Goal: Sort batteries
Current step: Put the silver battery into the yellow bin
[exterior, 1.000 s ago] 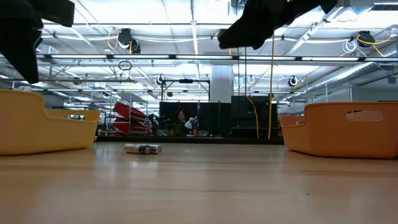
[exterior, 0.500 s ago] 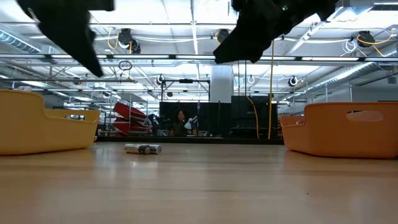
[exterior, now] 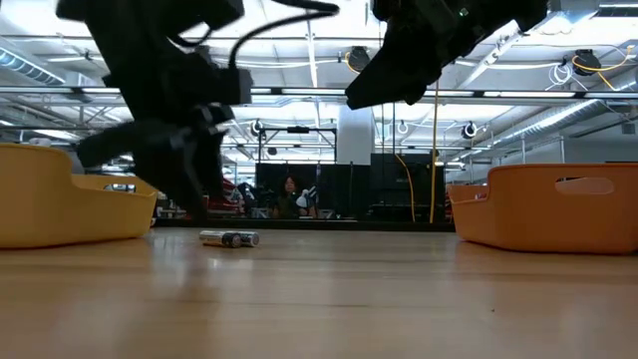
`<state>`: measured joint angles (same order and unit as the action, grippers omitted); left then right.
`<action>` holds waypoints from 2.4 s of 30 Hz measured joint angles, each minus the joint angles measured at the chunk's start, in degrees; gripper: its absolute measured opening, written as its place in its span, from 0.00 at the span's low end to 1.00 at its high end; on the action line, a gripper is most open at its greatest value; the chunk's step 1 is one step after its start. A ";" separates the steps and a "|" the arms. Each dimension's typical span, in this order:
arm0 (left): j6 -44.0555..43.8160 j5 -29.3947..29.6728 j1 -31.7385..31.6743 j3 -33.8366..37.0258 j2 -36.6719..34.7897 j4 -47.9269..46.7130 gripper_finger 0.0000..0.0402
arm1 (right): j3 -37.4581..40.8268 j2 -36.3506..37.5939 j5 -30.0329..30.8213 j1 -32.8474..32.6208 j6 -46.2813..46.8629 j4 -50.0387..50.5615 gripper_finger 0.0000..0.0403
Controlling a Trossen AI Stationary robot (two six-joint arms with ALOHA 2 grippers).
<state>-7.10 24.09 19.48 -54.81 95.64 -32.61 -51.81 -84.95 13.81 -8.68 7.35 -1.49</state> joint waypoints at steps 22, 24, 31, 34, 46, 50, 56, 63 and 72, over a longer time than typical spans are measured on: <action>9.12 -16.80 -8.64 -0.10 5.85 7.23 0.53 | 0.00 0.00 -0.02 -0.81 -0.72 -0.62 0.42; 8.94 -19.53 -10.24 -0.15 5.85 6.81 0.53 | 0.01 0.00 -0.09 -0.81 -0.72 -0.54 0.42; 2.48 -25.67 -13.17 -0.28 5.89 2.45 0.53 | 0.02 0.00 -0.16 -0.81 -0.85 0.08 0.42; -0.30 -25.63 -12.71 -0.28 5.89 0.84 0.53 | 0.02 0.00 -0.20 -0.81 -0.94 0.32 0.42; -16.03 -20.99 -8.16 -0.09 5.94 -0.16 0.53 | 0.02 0.00 -0.20 -0.81 -0.94 0.24 0.42; -21.87 -20.37 -7.12 -0.01 5.96 0.02 0.53 | 0.02 0.00 -0.20 -0.81 -0.94 0.24 0.42; -16.16 -18.26 -5.79 0.07 6.00 1.62 0.39 | 0.02 0.00 -0.18 -0.81 -1.14 0.24 0.42; -7.62 -19.53 -5.76 0.11 5.98 3.84 0.11 | 0.02 0.01 -0.18 -0.81 -1.09 0.17 0.42; -9.00 -18.51 -3.78 0.20 4.23 3.39 0.11 | 0.02 0.04 -0.16 -0.81 -1.09 0.79 0.42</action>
<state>-16.10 5.58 15.70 -54.60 99.87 -29.21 -51.79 -84.90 13.65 -9.50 6.26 -0.70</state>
